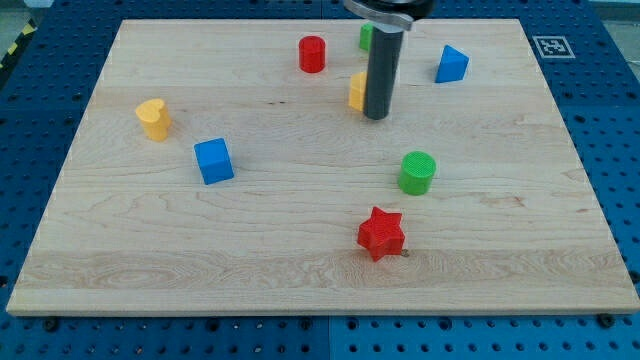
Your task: Push the yellow hexagon closer to the red circle
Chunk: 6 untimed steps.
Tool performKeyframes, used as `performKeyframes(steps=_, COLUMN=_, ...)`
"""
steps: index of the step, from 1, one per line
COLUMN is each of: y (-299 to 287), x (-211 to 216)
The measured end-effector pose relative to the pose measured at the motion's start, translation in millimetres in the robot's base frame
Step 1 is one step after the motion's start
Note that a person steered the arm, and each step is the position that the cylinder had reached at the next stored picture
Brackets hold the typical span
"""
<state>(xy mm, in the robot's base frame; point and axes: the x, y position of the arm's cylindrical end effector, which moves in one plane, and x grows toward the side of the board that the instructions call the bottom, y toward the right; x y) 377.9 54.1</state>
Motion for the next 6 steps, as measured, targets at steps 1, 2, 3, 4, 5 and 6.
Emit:
performKeyframes(steps=1, y=-30.1, x=-11.1)
performKeyframes(steps=2, y=-39.6, x=-21.8)
performKeyframes(steps=3, y=-12.3, x=-3.5)
performKeyframes(steps=4, y=45.2, x=0.8)
performKeyframes(steps=5, y=59.8, x=-13.7)
performKeyframes(steps=6, y=30.0, x=-9.1)
